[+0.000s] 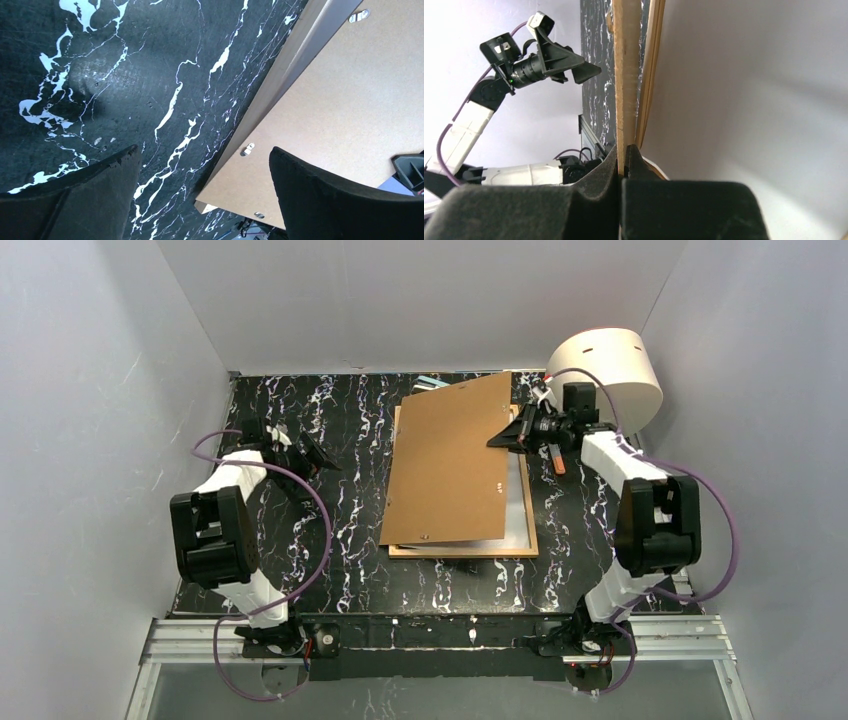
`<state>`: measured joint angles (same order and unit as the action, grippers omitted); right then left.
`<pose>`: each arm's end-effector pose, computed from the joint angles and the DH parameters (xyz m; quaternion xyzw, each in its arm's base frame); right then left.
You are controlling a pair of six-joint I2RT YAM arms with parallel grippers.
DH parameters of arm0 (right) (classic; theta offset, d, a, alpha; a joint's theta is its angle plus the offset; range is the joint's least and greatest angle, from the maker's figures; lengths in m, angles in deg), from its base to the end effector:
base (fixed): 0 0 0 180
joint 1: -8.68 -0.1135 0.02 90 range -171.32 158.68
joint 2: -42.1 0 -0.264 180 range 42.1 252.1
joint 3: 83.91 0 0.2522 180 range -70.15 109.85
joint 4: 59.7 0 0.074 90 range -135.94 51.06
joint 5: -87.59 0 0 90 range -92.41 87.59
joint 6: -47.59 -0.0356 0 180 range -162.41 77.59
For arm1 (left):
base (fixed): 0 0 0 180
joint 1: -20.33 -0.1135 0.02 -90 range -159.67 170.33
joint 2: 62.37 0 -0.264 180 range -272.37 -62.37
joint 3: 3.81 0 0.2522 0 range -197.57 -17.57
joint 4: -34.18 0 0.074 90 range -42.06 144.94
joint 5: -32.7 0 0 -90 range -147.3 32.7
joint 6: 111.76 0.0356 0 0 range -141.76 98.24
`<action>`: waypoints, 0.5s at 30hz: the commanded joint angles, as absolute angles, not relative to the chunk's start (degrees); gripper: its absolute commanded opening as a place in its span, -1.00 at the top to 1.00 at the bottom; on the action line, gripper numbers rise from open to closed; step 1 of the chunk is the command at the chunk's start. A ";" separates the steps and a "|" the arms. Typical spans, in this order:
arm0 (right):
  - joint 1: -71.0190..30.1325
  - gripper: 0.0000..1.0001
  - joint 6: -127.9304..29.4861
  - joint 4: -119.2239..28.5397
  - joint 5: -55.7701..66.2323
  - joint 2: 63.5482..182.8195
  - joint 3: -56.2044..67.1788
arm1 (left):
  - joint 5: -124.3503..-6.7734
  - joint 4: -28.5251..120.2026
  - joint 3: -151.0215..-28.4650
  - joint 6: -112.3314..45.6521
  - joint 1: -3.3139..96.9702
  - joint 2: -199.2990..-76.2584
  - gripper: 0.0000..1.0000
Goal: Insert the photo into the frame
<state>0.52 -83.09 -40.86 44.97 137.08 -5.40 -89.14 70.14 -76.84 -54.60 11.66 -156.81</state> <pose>0.3574 0.0777 0.2483 0.0506 0.8325 0.4989 0.2355 0.3305 0.0314 0.1969 -0.2550 0.8903 -0.3140 0.2090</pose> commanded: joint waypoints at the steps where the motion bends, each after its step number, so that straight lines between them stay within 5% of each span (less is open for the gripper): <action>1: 3.85 0.97 -75.49 -33.55 58.30 140.45 2.32 | -89.95 70.99 -79.05 -54.96 12.49 -158.26 -0.94; 15: 11.87 0.97 -67.07 -16.61 61.21 146.90 11.63 | -89.12 66.97 -80.96 -57.68 18.93 -163.58 -0.90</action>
<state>9.72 -68.82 -21.25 55.78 145.54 7.83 -88.74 68.35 -80.05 -56.68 17.85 -163.32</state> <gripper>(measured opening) 0.053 0.956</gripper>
